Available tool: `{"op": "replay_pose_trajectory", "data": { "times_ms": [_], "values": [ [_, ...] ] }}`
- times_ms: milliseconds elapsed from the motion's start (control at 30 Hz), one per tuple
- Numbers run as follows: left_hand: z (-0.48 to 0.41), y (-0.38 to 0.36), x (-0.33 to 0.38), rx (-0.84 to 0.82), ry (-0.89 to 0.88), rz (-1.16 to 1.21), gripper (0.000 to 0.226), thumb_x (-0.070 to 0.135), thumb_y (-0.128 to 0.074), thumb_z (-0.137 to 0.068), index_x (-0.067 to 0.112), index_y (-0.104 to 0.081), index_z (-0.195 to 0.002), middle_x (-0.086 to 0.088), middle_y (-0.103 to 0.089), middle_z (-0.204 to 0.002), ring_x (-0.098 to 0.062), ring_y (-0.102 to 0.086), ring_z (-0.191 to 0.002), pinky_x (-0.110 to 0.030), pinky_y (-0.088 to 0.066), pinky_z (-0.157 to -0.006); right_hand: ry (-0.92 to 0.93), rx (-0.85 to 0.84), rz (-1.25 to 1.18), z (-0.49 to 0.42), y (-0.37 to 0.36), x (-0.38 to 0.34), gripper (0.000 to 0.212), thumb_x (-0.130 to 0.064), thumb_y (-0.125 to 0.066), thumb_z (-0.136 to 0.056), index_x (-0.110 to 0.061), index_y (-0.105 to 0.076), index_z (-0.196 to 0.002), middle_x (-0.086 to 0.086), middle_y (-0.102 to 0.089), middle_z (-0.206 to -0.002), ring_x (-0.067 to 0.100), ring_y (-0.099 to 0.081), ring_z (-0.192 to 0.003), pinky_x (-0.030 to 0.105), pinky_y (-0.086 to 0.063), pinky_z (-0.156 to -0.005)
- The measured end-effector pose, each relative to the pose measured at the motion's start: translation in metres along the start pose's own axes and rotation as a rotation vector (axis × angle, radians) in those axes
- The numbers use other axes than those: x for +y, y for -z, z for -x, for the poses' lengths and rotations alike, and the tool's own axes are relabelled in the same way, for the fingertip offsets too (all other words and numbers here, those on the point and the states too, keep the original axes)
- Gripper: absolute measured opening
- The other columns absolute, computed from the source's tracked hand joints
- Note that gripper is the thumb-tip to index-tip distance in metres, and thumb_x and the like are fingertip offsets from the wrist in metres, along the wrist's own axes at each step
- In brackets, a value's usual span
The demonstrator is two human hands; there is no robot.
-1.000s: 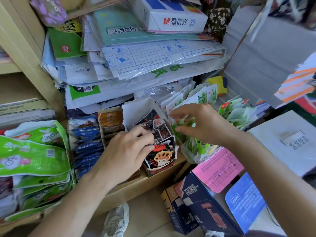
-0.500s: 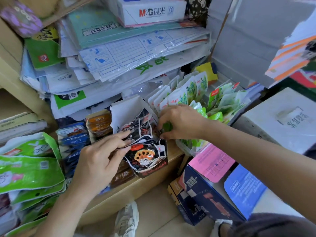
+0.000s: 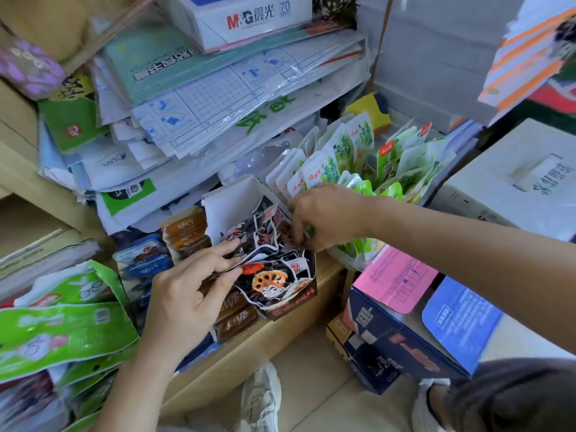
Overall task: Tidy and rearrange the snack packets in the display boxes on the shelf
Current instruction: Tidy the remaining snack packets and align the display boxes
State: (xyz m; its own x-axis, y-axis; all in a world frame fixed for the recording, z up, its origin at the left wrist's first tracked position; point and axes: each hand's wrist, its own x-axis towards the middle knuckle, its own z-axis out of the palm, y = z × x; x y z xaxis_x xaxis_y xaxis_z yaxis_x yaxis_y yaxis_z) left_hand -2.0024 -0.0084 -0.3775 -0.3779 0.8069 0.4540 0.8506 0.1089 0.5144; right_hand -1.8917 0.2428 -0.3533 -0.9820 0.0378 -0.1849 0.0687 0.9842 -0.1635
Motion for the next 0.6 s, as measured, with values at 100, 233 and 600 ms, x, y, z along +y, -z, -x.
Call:
{"op": "replay_pose_trajectory", "data": {
  "times_ms": [100, 233, 600],
  "values": [
    [0.0, 0.001, -0.001, -0.004, 0.003, 0.02, 0.02, 0.026, -0.065, -0.092, 0.01, -0.069, -0.081, 0.011, -0.067, -0.125, 0.004, -0.062, -0.115, -0.013, -0.05, -0.093, 0.043, 0.056, -0.006, 0.0, -0.004, 0.003, 0.017, -0.032, -0.072, -0.08, -0.038, -0.077, -0.095, -0.018, -0.047, -0.084, 0.014, -0.061, -0.09, 0.039, -0.051, -0.088],
    [0.0, 0.002, -0.001, 0.002, -0.005, 0.039, 0.022, 0.031, -0.062, -0.092, 0.012, -0.07, -0.083, 0.01, -0.068, -0.125, 0.005, -0.062, -0.115, -0.013, -0.049, -0.094, 0.046, 0.345, -0.256, 0.009, -0.009, 0.017, 0.011, -0.018, -0.071, -0.085, -0.027, -0.075, -0.09, -0.015, -0.055, -0.086, 0.013, -0.058, -0.081, 0.03, -0.046, -0.069],
    [-0.015, -0.005, 0.01, -0.067, 0.043, -0.038, 0.014, 0.029, -0.067, -0.092, 0.017, -0.067, -0.084, 0.013, -0.07, -0.117, 0.016, -0.061, -0.086, 0.006, -0.033, -0.058, -0.015, 0.701, -0.751, 0.025, 0.056, 0.022, 0.004, -0.005, -0.058, -0.097, -0.005, -0.061, -0.095, 0.003, -0.069, -0.12, 0.003, -0.063, -0.111, 0.033, -0.052, -0.089]
  ]
}}
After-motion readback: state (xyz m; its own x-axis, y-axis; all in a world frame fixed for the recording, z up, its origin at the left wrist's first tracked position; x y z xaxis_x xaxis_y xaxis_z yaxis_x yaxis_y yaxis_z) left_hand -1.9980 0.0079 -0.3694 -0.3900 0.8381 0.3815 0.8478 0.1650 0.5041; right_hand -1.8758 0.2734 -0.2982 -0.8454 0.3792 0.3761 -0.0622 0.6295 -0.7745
